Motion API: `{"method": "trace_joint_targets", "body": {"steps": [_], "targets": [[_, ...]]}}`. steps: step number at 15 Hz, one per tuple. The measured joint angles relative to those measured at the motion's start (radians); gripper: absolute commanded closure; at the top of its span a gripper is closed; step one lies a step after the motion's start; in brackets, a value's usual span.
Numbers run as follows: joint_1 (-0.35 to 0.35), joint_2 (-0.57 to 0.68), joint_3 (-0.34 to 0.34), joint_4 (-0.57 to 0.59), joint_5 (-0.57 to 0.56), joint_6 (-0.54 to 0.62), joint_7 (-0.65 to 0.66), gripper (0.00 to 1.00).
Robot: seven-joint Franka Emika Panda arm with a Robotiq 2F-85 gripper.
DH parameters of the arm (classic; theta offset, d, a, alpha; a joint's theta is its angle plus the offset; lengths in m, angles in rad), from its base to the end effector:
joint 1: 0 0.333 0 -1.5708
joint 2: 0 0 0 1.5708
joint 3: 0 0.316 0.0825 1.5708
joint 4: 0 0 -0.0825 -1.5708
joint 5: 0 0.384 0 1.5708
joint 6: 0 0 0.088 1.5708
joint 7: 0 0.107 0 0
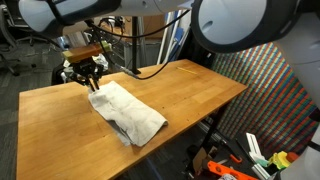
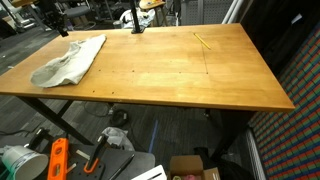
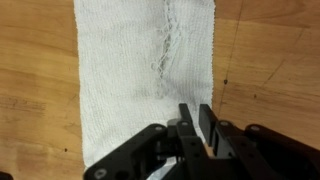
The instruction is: Fold the white towel on the table in half.
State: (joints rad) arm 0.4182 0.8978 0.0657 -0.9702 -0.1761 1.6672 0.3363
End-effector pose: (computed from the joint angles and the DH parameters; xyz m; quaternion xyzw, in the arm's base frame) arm 0.6841 0.3203 0.3109 0.9900 0.0806 -0.0676 0.0943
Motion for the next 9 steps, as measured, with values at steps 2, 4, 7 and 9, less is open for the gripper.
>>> {"method": "trace_joint_targets", "body": {"steps": [2, 4, 7, 9], "targets": [[0.01, 0.033, -0.001, 0.054, -0.002, -0.046, 0.001, 0.34], [0.015, 0.044, -0.001, 0.082, -0.002, -0.089, -0.01, 0.19], [0.008, 0.027, 0.006, 0.086, 0.001, -0.148, -0.095, 0.01], [-0.017, 0.001, 0.02, 0.085, 0.011, -0.196, -0.186, 0.0]]}}
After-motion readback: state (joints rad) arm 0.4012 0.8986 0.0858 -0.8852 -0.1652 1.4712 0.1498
